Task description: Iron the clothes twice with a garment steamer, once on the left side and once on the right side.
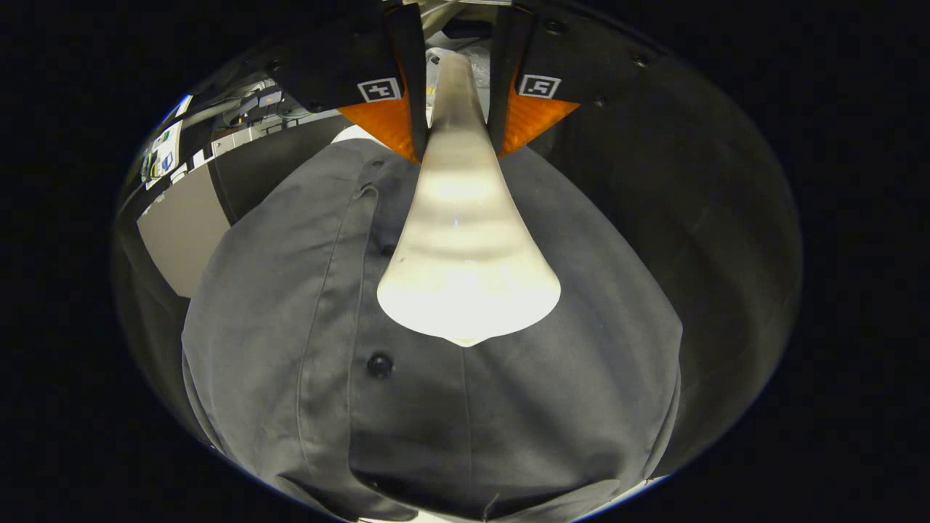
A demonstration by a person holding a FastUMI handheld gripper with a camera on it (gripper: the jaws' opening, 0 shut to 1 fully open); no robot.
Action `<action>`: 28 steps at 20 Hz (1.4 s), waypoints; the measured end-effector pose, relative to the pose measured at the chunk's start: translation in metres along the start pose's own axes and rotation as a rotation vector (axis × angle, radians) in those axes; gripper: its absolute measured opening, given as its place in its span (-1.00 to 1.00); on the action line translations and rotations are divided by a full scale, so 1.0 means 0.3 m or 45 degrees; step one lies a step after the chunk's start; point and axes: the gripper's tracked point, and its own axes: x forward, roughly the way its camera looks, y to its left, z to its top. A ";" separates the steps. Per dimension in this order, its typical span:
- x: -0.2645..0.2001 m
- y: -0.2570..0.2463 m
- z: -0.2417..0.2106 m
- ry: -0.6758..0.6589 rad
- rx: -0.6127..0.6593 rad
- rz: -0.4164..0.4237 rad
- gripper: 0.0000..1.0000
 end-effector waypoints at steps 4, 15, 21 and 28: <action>0.003 -0.008 -0.038 0.036 0.013 -0.013 -0.10; -0.041 -0.010 -0.101 0.171 0.021 -0.025 -0.10; -0.062 -0.004 -0.133 0.239 0.022 -0.013 -0.10; -0.090 0.007 -0.177 0.324 0.051 -0.012 -0.10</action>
